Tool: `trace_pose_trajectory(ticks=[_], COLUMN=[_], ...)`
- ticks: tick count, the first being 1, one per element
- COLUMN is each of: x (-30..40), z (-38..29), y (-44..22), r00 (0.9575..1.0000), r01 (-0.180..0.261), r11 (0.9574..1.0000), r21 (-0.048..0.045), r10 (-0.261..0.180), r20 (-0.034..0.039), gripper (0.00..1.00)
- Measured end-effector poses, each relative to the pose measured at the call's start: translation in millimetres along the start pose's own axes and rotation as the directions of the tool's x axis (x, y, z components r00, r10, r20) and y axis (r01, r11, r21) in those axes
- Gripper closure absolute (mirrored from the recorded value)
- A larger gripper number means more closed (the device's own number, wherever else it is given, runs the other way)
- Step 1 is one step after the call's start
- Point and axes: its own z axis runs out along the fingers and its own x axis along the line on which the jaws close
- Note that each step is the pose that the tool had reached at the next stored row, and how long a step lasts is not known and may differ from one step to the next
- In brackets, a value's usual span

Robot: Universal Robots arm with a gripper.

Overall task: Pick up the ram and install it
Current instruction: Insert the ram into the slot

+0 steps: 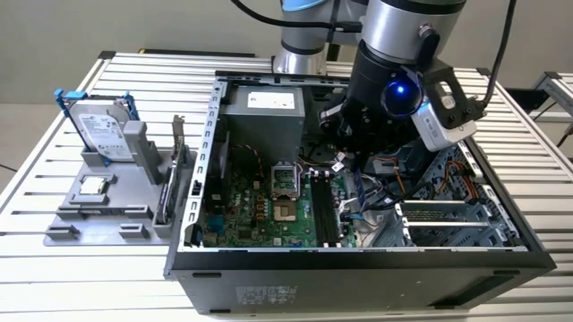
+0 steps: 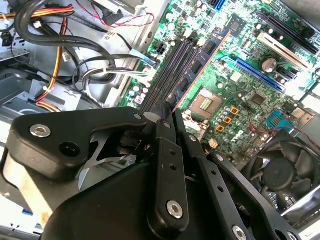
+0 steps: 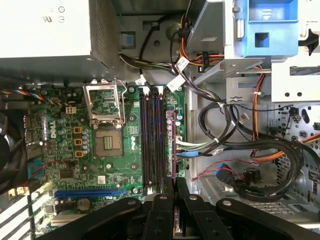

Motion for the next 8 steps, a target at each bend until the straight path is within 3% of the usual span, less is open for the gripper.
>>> trace_pose_trajectory(ticks=[8], x=[0.1], z=[3.0], y=[0.1], r00=[1.0000], r01=[0.000], r11=[1.0000], r21=[0.0000], r10=[0.000], r20=[0.0000], gripper=[1.00])
